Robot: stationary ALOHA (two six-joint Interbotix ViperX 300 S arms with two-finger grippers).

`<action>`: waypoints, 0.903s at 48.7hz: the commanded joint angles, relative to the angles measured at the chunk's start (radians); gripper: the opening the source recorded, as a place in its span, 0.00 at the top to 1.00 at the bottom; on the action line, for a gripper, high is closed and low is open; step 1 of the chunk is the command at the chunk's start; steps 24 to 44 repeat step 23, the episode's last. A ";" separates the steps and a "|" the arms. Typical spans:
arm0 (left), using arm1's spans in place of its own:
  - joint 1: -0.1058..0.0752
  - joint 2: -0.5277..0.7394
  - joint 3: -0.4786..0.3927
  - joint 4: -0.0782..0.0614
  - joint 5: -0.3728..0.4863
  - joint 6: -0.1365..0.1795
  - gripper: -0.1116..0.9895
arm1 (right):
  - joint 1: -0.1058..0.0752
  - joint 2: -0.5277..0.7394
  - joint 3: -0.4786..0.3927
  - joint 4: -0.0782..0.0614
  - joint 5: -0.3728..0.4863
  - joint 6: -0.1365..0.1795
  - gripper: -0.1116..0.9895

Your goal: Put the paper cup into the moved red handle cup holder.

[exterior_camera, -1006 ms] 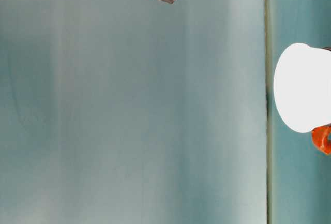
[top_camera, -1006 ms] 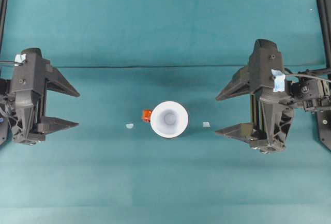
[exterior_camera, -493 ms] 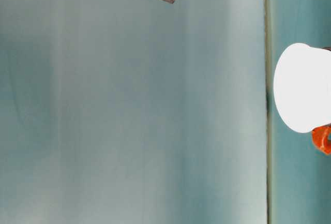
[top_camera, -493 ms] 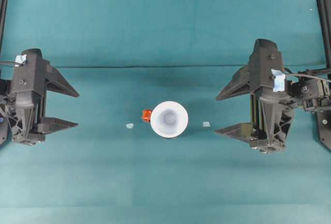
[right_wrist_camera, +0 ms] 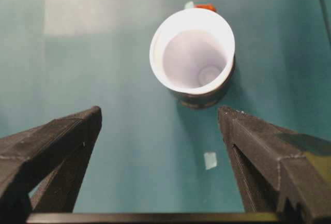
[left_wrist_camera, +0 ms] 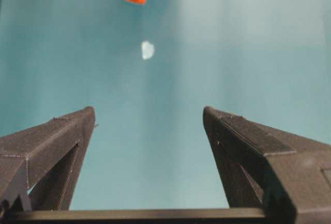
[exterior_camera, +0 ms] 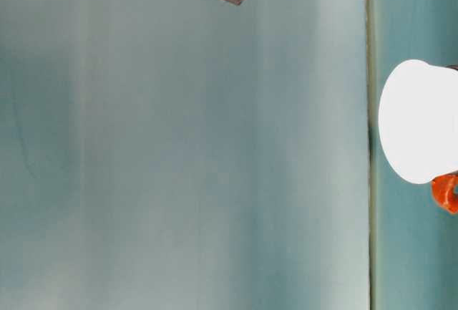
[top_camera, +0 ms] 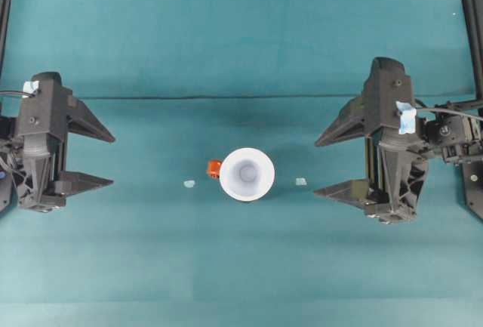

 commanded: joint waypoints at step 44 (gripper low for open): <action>-0.002 -0.002 -0.012 0.002 -0.005 0.000 0.05 | -0.002 -0.011 -0.003 0.009 -0.009 0.002 0.08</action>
